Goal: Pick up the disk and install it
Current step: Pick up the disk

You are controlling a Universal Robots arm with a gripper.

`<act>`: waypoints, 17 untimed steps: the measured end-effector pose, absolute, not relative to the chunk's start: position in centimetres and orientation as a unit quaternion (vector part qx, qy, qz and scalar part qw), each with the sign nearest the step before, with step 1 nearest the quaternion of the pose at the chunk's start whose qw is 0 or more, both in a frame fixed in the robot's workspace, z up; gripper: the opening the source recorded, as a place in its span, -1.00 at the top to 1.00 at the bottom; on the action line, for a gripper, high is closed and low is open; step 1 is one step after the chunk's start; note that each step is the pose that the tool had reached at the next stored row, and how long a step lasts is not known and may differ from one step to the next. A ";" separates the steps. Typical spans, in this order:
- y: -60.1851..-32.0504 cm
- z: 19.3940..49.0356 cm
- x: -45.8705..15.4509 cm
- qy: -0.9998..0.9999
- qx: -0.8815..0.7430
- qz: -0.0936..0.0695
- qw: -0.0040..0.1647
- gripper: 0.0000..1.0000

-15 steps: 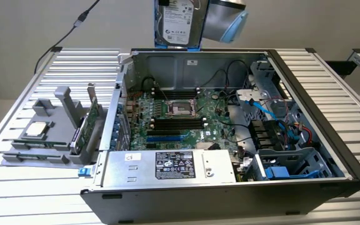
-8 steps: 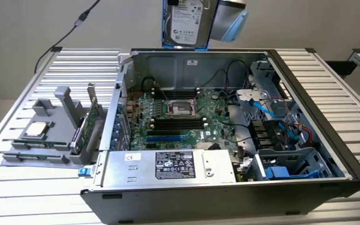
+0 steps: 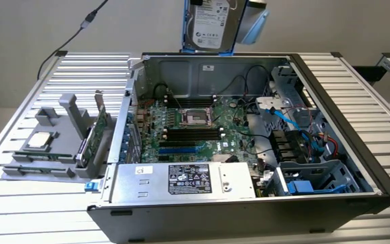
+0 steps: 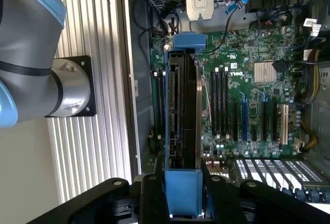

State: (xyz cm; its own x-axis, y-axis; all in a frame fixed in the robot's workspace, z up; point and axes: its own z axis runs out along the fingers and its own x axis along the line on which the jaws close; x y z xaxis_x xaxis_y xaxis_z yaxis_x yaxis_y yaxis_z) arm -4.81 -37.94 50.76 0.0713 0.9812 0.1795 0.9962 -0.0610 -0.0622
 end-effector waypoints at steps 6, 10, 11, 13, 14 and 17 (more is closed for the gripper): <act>-39.0 51.3 -3.9 -0.680 -0.727 -0.044 0.084 0.35; -39.7 51.6 -3.2 -0.681 -0.726 -0.044 0.084 0.35; -39.9 51.7 -3.1 -0.681 -0.726 -0.044 0.084 0.35; -40.3 51.8 -2.7 -0.681 -0.726 -0.044 0.085 0.35; -40.5 51.9 -2.6 -0.681 -0.726 -0.044 0.085 0.35; -41.2 52.1 -2.0 -0.681 -0.726 -0.044 0.085 0.35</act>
